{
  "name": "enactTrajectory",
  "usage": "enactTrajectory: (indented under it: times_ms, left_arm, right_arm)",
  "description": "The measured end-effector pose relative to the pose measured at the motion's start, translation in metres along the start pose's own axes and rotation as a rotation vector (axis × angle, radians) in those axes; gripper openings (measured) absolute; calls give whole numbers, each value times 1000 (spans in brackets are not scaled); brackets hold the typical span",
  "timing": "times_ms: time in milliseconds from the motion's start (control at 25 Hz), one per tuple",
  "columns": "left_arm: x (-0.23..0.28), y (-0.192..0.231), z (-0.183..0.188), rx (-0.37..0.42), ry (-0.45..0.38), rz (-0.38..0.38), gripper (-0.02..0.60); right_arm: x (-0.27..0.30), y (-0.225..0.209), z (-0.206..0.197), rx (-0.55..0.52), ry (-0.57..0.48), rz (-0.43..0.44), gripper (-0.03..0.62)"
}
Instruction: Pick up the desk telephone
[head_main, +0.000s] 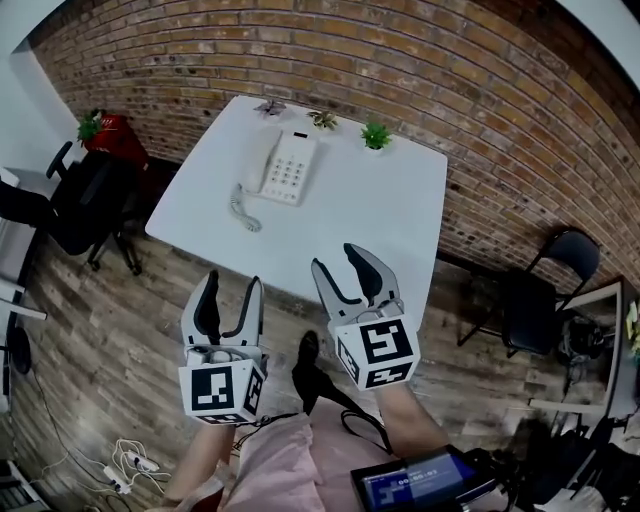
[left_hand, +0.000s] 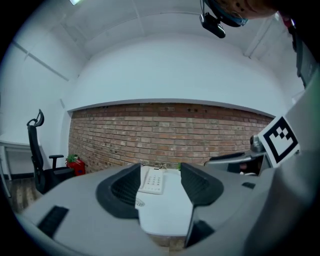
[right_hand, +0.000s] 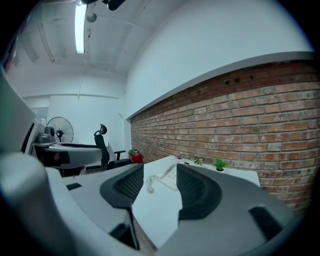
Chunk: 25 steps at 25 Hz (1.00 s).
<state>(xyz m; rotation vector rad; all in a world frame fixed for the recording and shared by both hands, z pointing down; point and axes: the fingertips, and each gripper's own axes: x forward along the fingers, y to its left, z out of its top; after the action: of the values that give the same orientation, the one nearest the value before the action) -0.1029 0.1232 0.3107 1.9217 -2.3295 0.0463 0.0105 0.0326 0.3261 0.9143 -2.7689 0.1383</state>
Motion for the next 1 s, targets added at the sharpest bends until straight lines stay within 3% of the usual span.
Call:
enactTrajectory:
  times_ms: [560, 1000]
  left_arm:
    - [145, 12, -28, -30, 108, -88, 284]
    - [192, 8, 34, 33, 38, -147, 295]
  right_arm:
    - [103, -81, -27, 88, 100, -42, 212]
    - [132, -108, 36, 77, 4, -62, 212]
